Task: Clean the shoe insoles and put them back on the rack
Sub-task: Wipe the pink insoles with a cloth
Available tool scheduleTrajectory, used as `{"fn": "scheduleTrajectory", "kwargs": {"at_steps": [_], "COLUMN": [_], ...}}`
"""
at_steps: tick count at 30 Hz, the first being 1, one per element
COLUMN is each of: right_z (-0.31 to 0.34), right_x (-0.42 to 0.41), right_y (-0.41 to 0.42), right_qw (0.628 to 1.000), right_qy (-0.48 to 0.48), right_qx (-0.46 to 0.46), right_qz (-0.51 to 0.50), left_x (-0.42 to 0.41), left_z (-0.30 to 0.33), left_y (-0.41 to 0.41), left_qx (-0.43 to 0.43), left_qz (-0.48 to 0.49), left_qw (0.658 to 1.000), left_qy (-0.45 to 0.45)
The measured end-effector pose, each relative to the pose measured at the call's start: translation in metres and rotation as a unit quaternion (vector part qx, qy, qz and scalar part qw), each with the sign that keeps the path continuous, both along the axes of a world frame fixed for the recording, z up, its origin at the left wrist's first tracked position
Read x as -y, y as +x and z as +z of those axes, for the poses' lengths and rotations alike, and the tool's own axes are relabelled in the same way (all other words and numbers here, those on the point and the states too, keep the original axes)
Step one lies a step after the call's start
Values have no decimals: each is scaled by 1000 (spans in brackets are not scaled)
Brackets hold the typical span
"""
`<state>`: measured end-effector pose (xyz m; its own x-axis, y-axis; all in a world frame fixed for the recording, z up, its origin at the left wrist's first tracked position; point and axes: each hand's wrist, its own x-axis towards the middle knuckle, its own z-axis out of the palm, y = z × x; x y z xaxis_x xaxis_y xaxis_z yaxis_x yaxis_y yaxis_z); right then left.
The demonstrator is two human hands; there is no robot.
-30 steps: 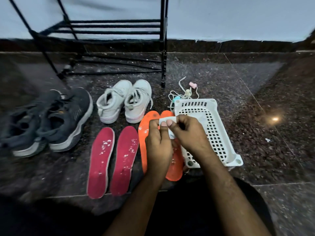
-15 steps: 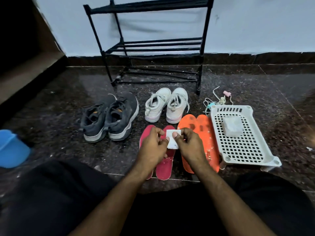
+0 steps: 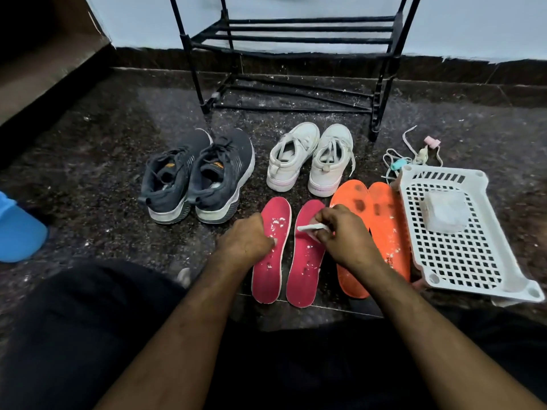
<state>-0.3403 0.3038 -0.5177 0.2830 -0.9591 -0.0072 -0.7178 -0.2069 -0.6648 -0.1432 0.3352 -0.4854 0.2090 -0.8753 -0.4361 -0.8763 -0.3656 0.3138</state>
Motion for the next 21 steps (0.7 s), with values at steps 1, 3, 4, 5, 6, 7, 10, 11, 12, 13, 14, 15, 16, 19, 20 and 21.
{"fn": "scheduleTrajectory", "kwargs": {"at_steps": [1, 3, 4, 5, 6, 7, 10, 11, 12, 13, 14, 15, 16, 19, 20, 21], "right_z": [0, 0, 1, 2, 2, 2, 2, 3, 4, 5, 6, 6, 5, 9, 11, 14], "right_x": [2, 7, 10, 11, 13, 16, 23, 25, 26, 27, 26, 25, 24, 21, 21, 20], "right_y": [-1, -4, -6, -9, -14, -19, -35, -39, -40, -40, -39, -36, -34, -32, -33, -35], "right_qw": [1000, 1000, 1000, 999, 998, 997, 993, 992, 992, 992, 993, 993, 994, 994, 993, 992], "right_qy": [1, 4, 8, 15, 23, 27, 15, 14, 15, 18, 23, 32, 39, 44, 49, 55], "right_qx": [-12, -19, -19, -25, -39, -57, -91, -92, -92, -93, -90, -83, -75, -78, -78, -76], "right_qz": [2, -8, -19, -33, -44, -54, -76, -81, -84, -83, -79, -73, -68, -67, -72, -81], "left_x": [4, 11, 14, 15, 17, 18, 18, 18, 19, 20, 20, 19, 18, 13, 10, 7], "left_z": [-2, -5, -7, -8, -9, -11, -15, -16, -16, -18, -19, -21, -22, -25, -25, -25], "left_y": [-3, -11, -16, -20, -25, -30, -40, -42, -44, -44, -46, -47, -50, -62, -65, -69], "left_qx": [-11, -12, -4, 7, 13, 13, 6, 8, 11, 12, 9, 1, -8, -25, -28, -30], "left_qz": [10, 20, 17, 8, -5, -18, -51, -59, -68, -76, -85, -94, -105, -141, -153, -163], "left_qw": [1000, 1000, 1000, 999, 998, 997, 994, 993, 992, 992, 991, 989, 987, 981, 979, 977], "left_qy": [10, 6, -10, -33, -57, -79, -100, -100, -101, -104, -107, -111, -119, -128, -131, -135]}}
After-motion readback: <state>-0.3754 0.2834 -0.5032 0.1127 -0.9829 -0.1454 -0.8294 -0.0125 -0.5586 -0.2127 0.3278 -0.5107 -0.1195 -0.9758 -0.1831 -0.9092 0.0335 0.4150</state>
